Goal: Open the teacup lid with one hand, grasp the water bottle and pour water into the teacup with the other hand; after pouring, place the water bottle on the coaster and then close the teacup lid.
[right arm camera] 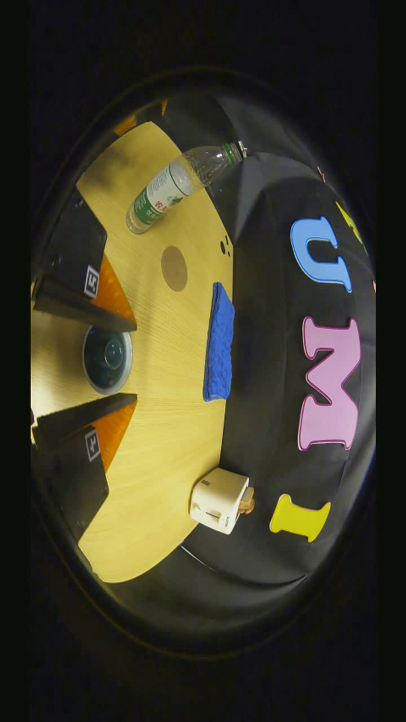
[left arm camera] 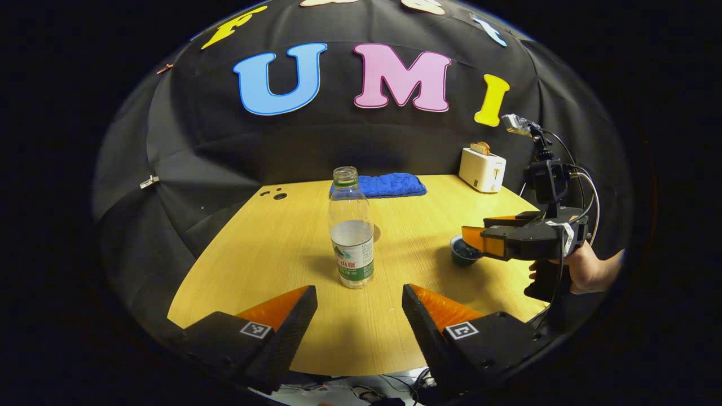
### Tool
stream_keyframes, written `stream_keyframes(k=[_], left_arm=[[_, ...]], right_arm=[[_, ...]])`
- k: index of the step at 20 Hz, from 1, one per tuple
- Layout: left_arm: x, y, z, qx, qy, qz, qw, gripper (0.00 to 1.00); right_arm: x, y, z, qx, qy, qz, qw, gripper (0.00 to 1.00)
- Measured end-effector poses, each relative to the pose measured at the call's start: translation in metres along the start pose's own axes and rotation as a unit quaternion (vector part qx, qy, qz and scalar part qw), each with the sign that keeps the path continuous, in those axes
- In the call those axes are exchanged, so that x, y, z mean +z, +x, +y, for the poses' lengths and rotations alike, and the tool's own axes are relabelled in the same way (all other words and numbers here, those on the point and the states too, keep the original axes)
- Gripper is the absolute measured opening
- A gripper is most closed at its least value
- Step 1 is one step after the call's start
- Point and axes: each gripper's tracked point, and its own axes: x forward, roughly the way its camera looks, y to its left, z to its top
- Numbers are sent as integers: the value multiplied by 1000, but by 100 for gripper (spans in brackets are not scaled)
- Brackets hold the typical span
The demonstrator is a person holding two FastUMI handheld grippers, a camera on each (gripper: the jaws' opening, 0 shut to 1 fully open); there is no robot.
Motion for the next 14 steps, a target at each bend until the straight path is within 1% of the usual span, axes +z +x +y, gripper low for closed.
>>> stream_keyframes(k=[1, 2, 8, 12, 13, 14], left_arm=[[-1, 0, 0, 1, 1, 2, 1000, 96], [-2, 0, -1, 2, 2, 3, 1000, 96], [-6, 2, 0, 0, 14, 7, 1000, 96], [-5, 2, 0, 0, 12, 8, 1000, 96], [-3, 2, -1, 0, 13, 5, 1000, 96], [-1, 3, -1, 1, 15, 3, 1000, 96]], right_arm=[[-1, 1, 2, 1, 5, 2, 1000, 66], [-4, 3, 2, 1, 7, 6, 1000, 65], [-12, 12, 4, 5, 2, 12, 1000, 66], [-14, 15, 6, 6, -2, 16, 1000, 66], [-14, 15, 6, 7, -1, 16, 1000, 58], [-13, 16, 6, 6, 0, 17, 1000, 61]])
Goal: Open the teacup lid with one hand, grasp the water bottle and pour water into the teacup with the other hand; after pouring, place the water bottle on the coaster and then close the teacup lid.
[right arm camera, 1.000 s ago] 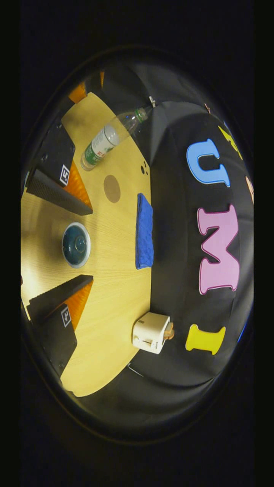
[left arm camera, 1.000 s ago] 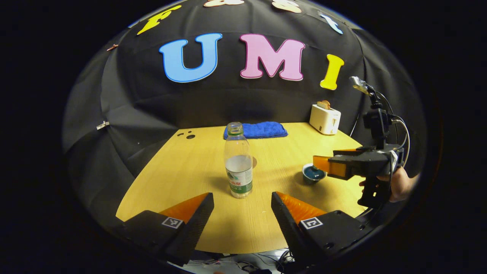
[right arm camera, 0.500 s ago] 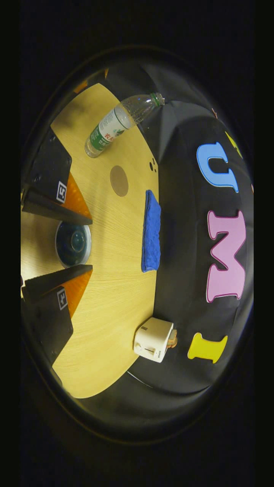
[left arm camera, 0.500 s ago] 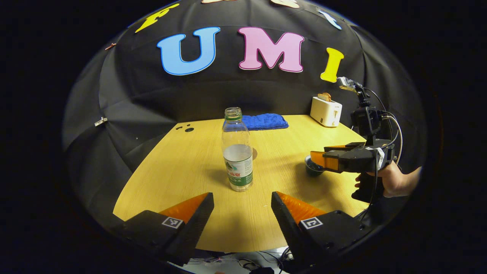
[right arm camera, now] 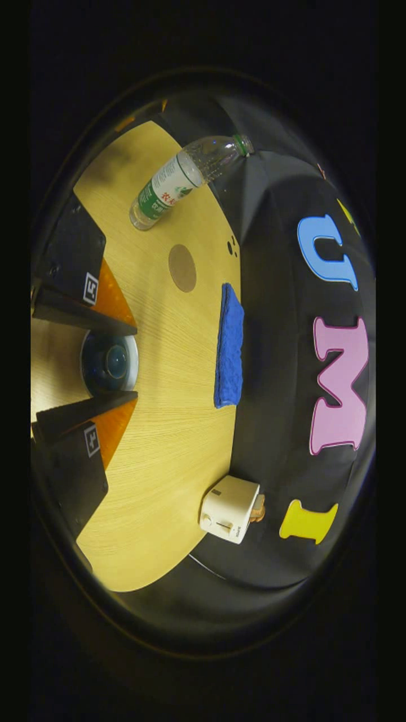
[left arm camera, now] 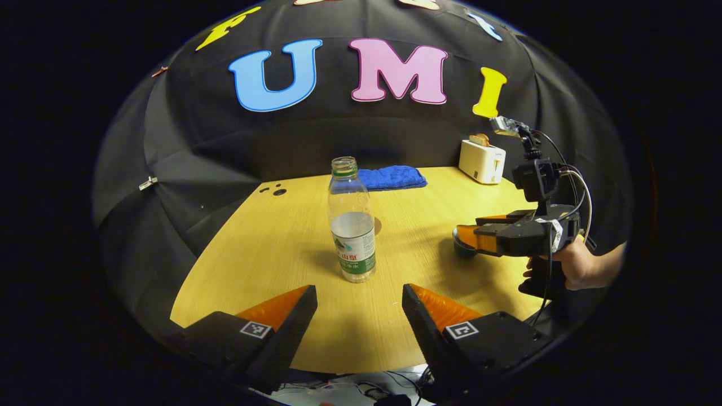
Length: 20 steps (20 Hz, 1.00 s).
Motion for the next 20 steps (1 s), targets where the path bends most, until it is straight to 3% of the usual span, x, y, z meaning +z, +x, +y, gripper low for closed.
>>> stream_keyframes(k=[4, 5, 6, 7, 9, 10, 12, 13, 14, 20], left_arm=[[5, 2, -5, -4, 8, -7, 1000, 96], [6, 3, -6, -5, 7, -8, 1000, 96], [5, 5, -6, -6, 5, -8, 1000, 96], [6, 6, -7, -8, 1, -8, 1000, 96], [10, 11, -4, -5, -7, -12, 1000, 96], [10, 14, -2, -3, -11, -14, 1000, 96], [12, 21, 3, 3, -17, -16, 1000, 96], [13, 24, 7, 7, -20, -17, 1000, 96], [14, 26, 10, 10, -24, -18, 999, 96], [21, 44, 18, 4, -28, -25, 999, 96]], right_arm=[[1, 4, 3, 15, 10, 8, 1000, 38], [2, 2, 3, 16, 9, 11, 1000, 41], [3, 4, 4, 16, 6, 11, 1000, 29], [1, 4, 4, 15, 2, 13, 1000, 34], [3, 7, 4, 20, -4, 16, 1000, 32], [2, 9, 4, 23, -7, 18, 1000, 24], [4, 8, 5, 29, -11, 22, 999, 29], [3, 7, 4, 31, -11, 25, 999, 24], [5, 7, 4, 32, -10, 25, 999, 29], [24, -4, -1, 33, 0, 13, 999, 29]])
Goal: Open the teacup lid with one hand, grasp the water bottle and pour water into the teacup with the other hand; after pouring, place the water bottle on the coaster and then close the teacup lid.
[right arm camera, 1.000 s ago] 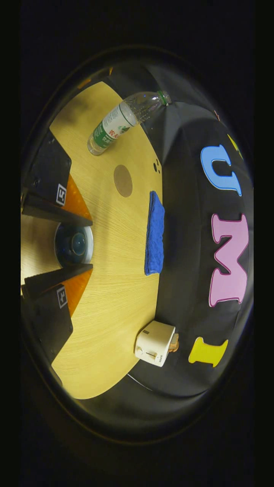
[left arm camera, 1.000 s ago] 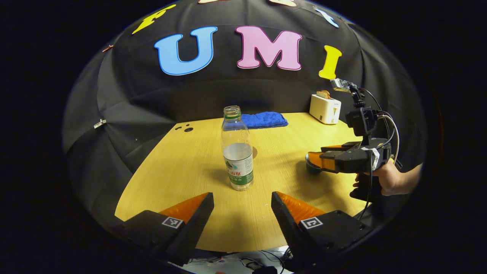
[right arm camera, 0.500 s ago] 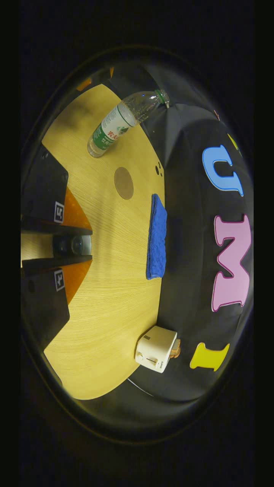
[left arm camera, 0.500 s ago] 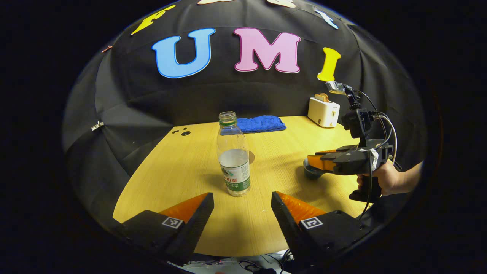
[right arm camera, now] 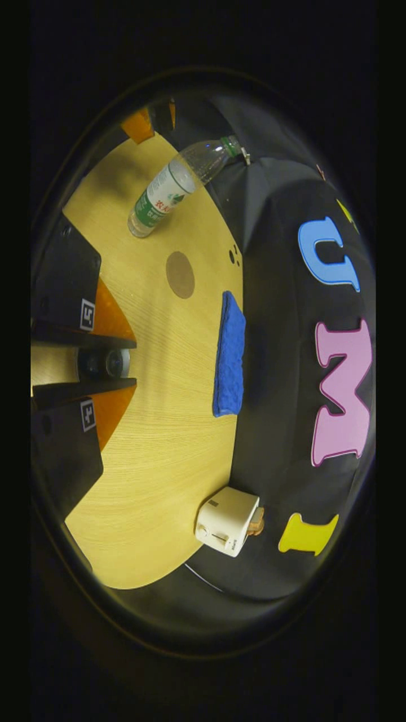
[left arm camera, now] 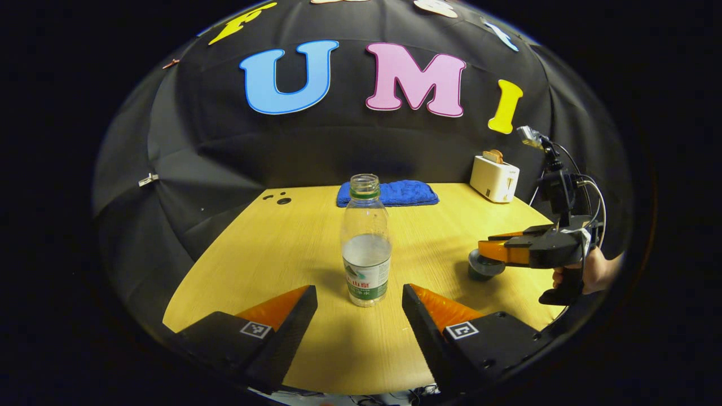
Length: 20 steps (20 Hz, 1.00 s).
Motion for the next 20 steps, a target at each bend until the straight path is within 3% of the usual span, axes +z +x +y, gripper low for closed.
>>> stream_keyframes(k=[3, 4, 5, 8, 9, 10, 15, 18, 20], left_arm=[[7, 14, -4, -15, -7, -5, 1000, 96], [8, 21, -3, -14, 0, -11, 1000, 96], [10, 27, -1, -10, 9, -15, 1000, 96], [10, 42, -5, -22, 9, -25, 999, 96], [11, 47, -8, -31, -3, -29, 999, 96], [12, 51, -11, -39, -12, -32, 999, 96], [14, 78, 2, -28, -19, -48, 998, 96], [19, 91, 0, -39, -21, -59, 997, 93], [20, 97, -7, -59, -28, -63, 996, 96]], right_arm=[[18, -10, -1, -1, 7, -17, 1000, 29], [24, -14, -2, -2, 9, -23, 1000, 24], [29, -18, -1, -3, 10, -28, 1000, 29], [43, -29, -2, -4, 14, -45, 999, 29], [46, -33, -2, -5, 14, -51, 999, 24], [48, -36, -3, -7, 13, -55, 998, 29], [53, -54, -2, -9, 26, -78, 997, 29], [48, -58, -6, -15, 28, -79, 996, 29], [43, -60, -8, -14, 38, -78, 996, 29]])
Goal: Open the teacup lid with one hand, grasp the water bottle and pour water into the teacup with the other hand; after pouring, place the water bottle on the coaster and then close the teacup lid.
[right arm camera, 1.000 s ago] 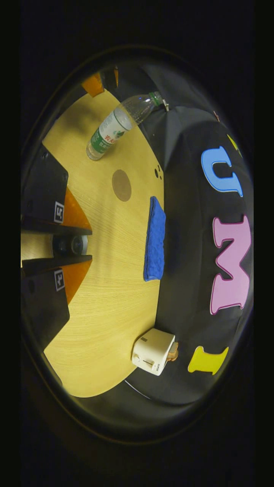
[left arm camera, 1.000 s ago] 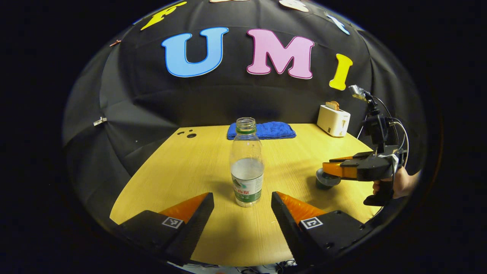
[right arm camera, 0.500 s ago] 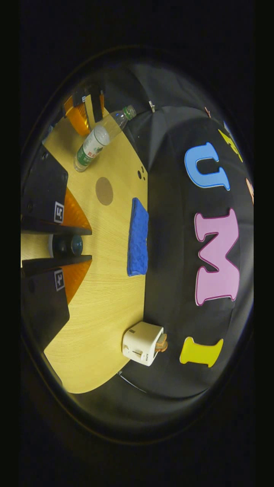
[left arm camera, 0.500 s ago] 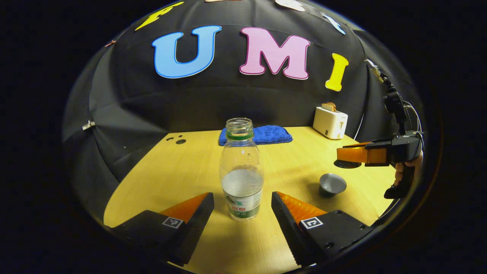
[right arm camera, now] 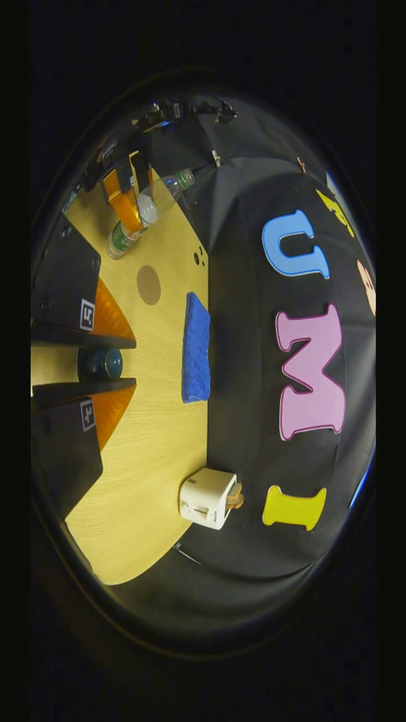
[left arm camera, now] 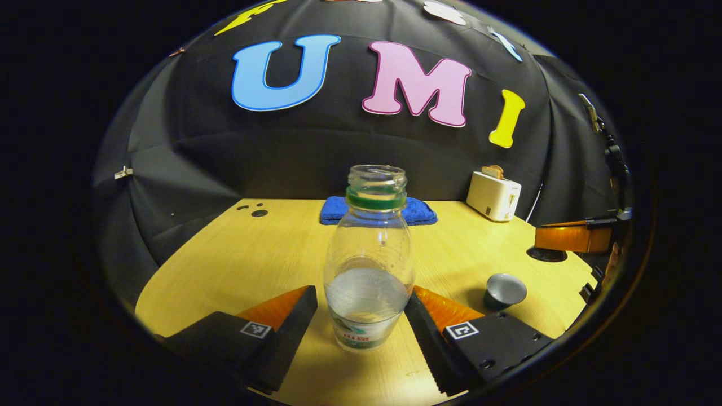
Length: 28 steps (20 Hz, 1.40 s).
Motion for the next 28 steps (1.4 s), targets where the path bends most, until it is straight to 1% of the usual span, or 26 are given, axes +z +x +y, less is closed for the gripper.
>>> stream_keyframes(k=[2, 3, 4, 5, 6, 7, 8, 9, 10, 11, 12, 13, 14, 15, 17, 18, 20, 21, 22, 24, 26, 28], left_arm=[[4, 7, 1, -8, -5, -12, 1000, 96], [5, 10, 1, -8, -5, -18, 1000, 91], [5, 13, 2, -6, -2, -21, 1000, 90], [6, 16, 1, -7, 3, -24, 1000, 84], [6, 16, -4, -13, 9, -27, 1000, 83], [7, 17, -9, -20, 17, -28, 999, 81], [6, 19, -13, -27, 23, -28, 999, 80], [8, 21, -17, -31, 32, -29, 999, 78], [7, 22, -19, -30, 49, -28, 998, 77], [7, 22, -21, -28, 82, -25, 996, 76], [7, 22, -23, -21, 127, -21, 991, 76], [7, 23, -25, -14, 174, -15, 984, 76], [4, 24, -34, -16, 214, -10, 977, 76], [4, 26, -41, -18, 241, -9, 970, 76], [4, 32, -49, -14, 298, -7, 954, 75], [4, 34, -52, -8, 331, -8, 944, 75], [6, 37, -51, 15, 407, -13, 913, 75], [4, 41, -52, 20, 435, -11, 900, 75], [0, 46, -53, 23, 461, -8, 887, 75], [-4, 45, -56, 20, 500, -3, 866, 75], [-7, 53, -59, 15, 529, 2, 848, 75], [-2, 62, -59, 17, 560, 4, 828, 75]], right_arm=[[-4, 0, -3, -1, -1, -3, 1000, 29], [-7, 1, -3, 1, -2, -4, 1000, 29], [-10, 1, -2, 4, -1, -4, 1000, 29], [-14, 2, -2, 7, 2, -4, 1000, 29], [-18, 4, -1, 11, 7, -5, 1000, 29], [-23, 5, -1, 14, 13, -4, 1000, 24], [-28, 8, -2, 17, 18, -4, 1000, 29], [-33, 10, -4, 19, 23, -3, 1000, 24], [-39, 11, -7, 19, 27, 0, 999, 29], [-42, 12, -12, 18, 31, 1, 999, 29], [-43, 12, -18, 16, 34, 0, 999, 29], [-45, 11, -27, 12, 37, -1, 999, 29], [-46, 10, -36, 6, 40, -1, 999, 29], [-47, 8, -46, 2, 44, -1, 999, 29], [-47, 4, -66, -7, 48, -2, 999, 29], [-47, 2, -76, -11, 45, -2, 999, 29], [-50, -1, -95, -20, 35, -1, 999, 29], [-53, -2, -103, -22, 33, 1, 999, 29], [-54, -1, -109, -24, 32, 3, 999, 29], [-54, -1, -118, -25, 34, 1, 999, 29], [-52, 0, -124, -25, 33, -2, 999, 29], [-53, 0, -128, -23, 30, -3, 999, 29]])
